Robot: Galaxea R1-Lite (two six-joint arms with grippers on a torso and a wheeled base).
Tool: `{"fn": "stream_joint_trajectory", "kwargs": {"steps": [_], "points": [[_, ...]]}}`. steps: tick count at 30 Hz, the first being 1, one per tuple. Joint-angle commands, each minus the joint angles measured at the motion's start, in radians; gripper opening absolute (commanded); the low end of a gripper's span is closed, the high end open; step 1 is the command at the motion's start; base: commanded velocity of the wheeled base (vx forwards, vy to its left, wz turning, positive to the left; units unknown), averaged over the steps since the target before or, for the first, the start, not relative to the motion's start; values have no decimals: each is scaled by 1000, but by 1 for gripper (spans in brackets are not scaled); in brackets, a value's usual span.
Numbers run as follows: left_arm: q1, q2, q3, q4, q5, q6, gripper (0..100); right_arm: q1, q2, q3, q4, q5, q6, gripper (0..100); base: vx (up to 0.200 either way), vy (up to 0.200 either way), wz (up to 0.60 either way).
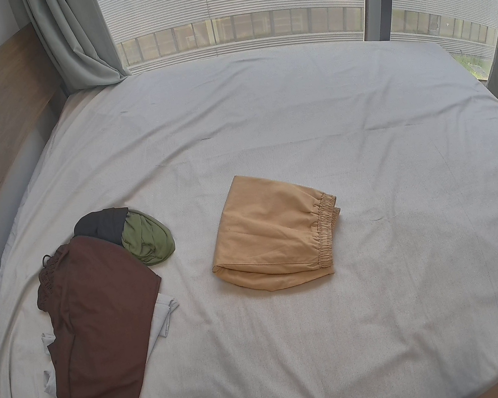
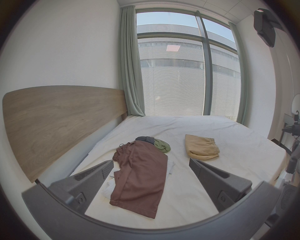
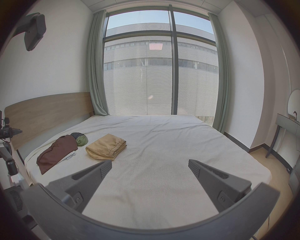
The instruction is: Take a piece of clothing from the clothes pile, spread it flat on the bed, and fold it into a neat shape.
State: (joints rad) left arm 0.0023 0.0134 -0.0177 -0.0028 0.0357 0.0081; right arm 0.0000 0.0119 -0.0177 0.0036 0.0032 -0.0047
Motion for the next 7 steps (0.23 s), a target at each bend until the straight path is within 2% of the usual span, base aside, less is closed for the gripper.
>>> {"fn": "stream_joint_trajectory", "kwargs": {"steps": [1, 7], "points": [[-1, -10, 16, 4, -14, -3, 100, 0, 2, 16, -1, 3, -3, 100, 0, 0, 0], [-1, -10, 18, 4, -14, -5, 100, 0, 2, 16, 1, 4, -5, 100, 0, 0, 0]]}}
